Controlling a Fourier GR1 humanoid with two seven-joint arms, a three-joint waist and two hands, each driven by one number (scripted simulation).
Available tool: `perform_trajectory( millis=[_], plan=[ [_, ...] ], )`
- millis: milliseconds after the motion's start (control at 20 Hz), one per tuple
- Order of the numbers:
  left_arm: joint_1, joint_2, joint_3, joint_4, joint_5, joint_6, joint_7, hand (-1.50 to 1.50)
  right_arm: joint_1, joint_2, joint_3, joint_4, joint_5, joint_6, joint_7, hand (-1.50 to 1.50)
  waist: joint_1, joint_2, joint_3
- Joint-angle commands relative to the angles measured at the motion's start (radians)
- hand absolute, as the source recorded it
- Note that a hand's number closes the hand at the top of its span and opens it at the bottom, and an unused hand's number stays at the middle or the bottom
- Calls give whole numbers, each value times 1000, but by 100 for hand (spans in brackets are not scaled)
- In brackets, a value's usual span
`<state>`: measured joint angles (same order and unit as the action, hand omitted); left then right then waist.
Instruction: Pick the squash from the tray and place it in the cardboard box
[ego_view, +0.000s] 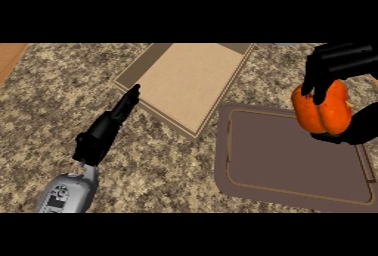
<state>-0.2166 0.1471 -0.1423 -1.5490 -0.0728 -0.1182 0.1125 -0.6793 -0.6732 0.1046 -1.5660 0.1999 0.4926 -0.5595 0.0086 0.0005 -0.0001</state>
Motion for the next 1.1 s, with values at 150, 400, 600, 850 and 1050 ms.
perform_trajectory(
  millis=[150,400,600,850,1050],
  plan=[
    [69,-17,-17,-32,-8,-18,-24,0,-143,121,-19,122,56,-30,122,150,6,0,0],
    [0,-6,23,-41,-6,-26,34,0,-251,168,-34,257,84,-6,137,150,4,1,0],
    [-31,-32,7,24,-33,-14,-13,0,-429,265,-5,372,102,-4,235,150,11,4,-1],
    [-63,-37,35,93,-34,-21,-37,0,-491,319,-38,482,124,-24,246,150,2,4,-1],
    [-26,-59,12,3,-36,-12,30,0,-499,354,-21,567,216,-114,189,150,5,2,0]
  ],
)
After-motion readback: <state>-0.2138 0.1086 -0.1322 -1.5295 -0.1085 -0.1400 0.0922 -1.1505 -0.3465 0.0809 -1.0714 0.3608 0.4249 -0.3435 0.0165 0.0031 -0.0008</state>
